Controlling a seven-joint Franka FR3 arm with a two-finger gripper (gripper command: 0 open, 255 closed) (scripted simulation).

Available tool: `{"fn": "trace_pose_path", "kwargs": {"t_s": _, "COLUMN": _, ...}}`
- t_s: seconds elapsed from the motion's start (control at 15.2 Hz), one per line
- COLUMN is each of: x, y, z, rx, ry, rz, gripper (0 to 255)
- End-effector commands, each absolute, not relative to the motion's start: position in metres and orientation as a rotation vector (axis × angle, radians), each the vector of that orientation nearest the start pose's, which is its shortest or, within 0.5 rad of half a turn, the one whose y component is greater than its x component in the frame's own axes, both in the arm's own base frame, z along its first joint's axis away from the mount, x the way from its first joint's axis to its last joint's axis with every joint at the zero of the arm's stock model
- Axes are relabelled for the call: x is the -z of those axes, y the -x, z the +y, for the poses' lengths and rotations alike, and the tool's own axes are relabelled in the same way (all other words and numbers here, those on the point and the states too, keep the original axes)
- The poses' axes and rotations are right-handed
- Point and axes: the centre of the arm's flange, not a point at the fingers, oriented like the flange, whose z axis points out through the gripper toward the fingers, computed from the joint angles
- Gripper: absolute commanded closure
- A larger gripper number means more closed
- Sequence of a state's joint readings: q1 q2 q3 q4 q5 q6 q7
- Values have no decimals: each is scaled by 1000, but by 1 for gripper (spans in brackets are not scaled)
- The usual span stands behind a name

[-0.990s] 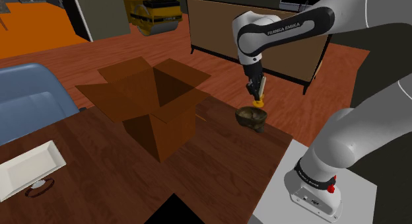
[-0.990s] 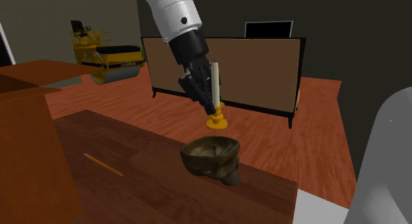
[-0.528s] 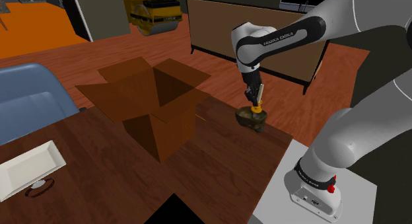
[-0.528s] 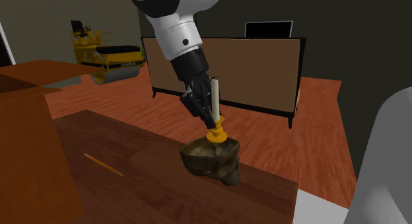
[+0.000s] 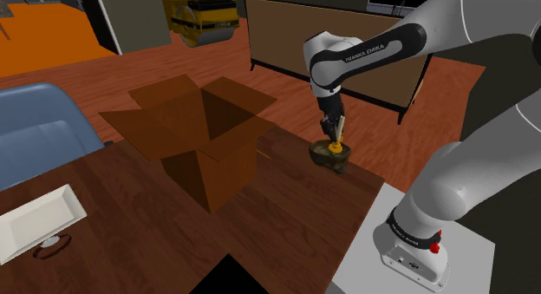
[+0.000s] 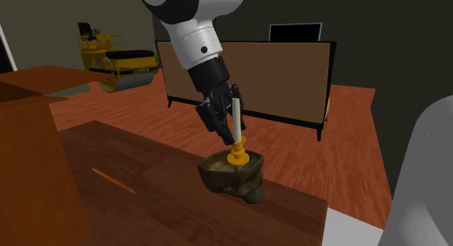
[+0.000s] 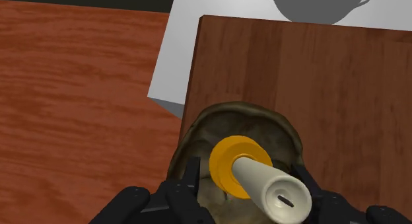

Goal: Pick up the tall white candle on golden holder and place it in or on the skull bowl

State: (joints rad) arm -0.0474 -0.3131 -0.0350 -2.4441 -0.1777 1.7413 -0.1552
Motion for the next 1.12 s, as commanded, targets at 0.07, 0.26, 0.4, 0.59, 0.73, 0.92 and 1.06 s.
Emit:
{"fn": "trace_pose_path", "kwargs": {"t_s": 0.07, "x": -393, "y": -389, "z": -48, "rx": -653, "ry": 3176, "rz": -225, "gripper": 0}}
{"fn": "trace_pose_path", "kwargs": {"t_s": 0.26, "x": -393, "y": -389, "z": -48, "rx": -653, "ry": 3176, "rz": -225, "gripper": 0}}
{"fn": "trace_pose_path", "kwargs": {"t_s": 0.4, "x": -418, "y": -399, "z": -45, "rx": -653, "ry": 3176, "rz": -225, "gripper": 0}}
{"fn": "trace_pose_path", "kwargs": {"t_s": 0.59, "x": -439, "y": -408, "z": -42, "rx": -653, "ry": 3176, "rz": -225, "gripper": 0}}
{"fn": "trace_pose_path", "kwargs": {"t_s": 0.73, "x": -439, "y": -408, "z": -41, "rx": -653, "ry": 3176, "rz": -225, "gripper": 0}}
{"fn": "trace_pose_path", "kwargs": {"t_s": 0.92, "x": -439, "y": -408, "z": -42, "rx": -653, "ry": 3176, "rz": -225, "gripper": 0}}
{"fn": "trace_pose_path", "kwargs": {"t_s": 1.06, "x": -439, "y": -408, "z": -42, "rx": -653, "ry": 3176, "rz": -225, "gripper": 0}}
